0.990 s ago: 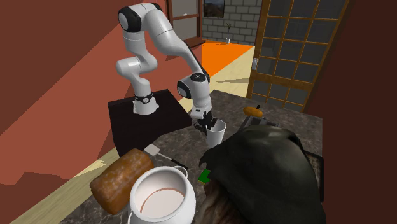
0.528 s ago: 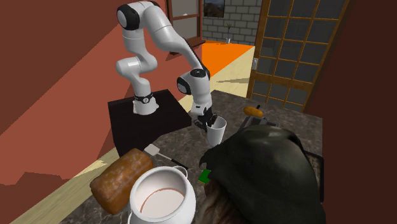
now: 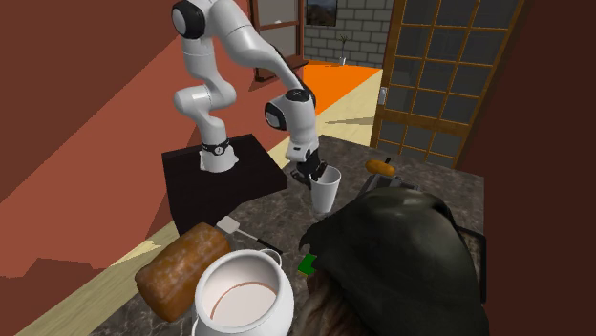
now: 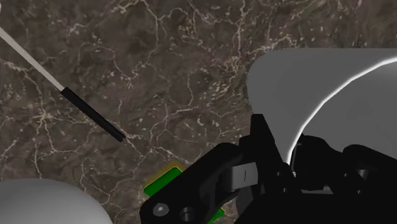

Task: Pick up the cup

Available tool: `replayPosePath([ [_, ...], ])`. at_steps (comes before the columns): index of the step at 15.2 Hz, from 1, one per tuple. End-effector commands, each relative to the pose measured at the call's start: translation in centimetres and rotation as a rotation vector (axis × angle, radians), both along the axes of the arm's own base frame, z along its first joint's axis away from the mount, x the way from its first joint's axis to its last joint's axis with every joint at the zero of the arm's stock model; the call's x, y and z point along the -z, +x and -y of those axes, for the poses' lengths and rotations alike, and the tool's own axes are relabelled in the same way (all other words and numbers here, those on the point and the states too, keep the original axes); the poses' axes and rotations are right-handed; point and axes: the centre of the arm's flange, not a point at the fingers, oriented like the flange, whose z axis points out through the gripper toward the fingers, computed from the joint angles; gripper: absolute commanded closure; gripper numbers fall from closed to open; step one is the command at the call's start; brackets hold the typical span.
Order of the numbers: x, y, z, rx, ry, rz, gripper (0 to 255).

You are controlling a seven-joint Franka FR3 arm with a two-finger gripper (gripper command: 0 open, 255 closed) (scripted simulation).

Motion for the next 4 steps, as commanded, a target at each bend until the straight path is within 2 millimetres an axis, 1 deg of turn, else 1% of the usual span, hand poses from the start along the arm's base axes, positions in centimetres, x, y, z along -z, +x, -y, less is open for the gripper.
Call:
replayPosePath([
  [1,-1.09,-0.06,0.05,0.000,0.000,0.000,255],
  [2,-1.61,-0.06,0.05,0.000,0.000,0.000,255],
  [4,-1.69,-0.06,0.05,0.000,0.000,0.000,255],
])
